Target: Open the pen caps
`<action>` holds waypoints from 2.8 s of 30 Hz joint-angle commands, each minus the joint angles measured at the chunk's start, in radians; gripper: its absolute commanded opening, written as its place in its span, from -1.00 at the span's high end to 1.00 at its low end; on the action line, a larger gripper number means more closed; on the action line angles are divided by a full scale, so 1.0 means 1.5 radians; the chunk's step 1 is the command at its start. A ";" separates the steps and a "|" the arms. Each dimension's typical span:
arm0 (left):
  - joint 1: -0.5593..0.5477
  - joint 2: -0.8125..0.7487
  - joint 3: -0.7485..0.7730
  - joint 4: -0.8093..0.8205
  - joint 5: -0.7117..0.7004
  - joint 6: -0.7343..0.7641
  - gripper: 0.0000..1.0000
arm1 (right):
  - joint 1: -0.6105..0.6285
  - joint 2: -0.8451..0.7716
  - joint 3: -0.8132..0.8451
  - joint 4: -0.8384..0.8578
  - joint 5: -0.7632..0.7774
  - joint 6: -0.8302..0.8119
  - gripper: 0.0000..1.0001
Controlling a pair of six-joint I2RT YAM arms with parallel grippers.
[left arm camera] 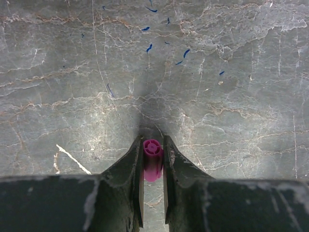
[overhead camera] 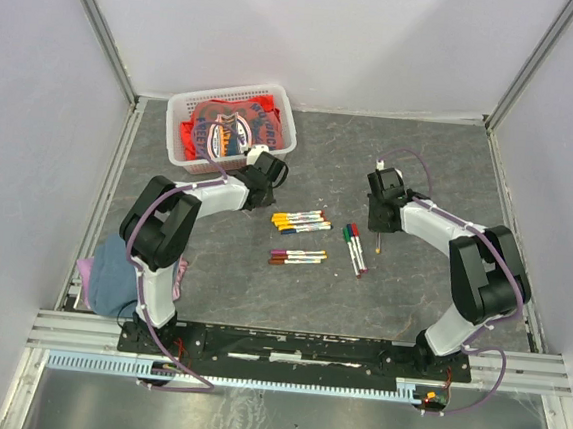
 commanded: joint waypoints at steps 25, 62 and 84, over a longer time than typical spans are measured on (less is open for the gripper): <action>-0.002 -0.009 -0.011 -0.004 -0.008 0.000 0.02 | 0.068 -0.094 -0.029 -0.003 0.024 0.001 0.06; -0.002 -0.111 -0.068 0.047 0.012 -0.030 -0.09 | 0.113 -0.064 -0.079 0.012 -0.010 0.015 0.20; -0.005 -0.147 -0.053 0.058 0.069 -0.044 -0.16 | 0.113 -0.029 -0.067 -0.027 -0.035 0.023 0.77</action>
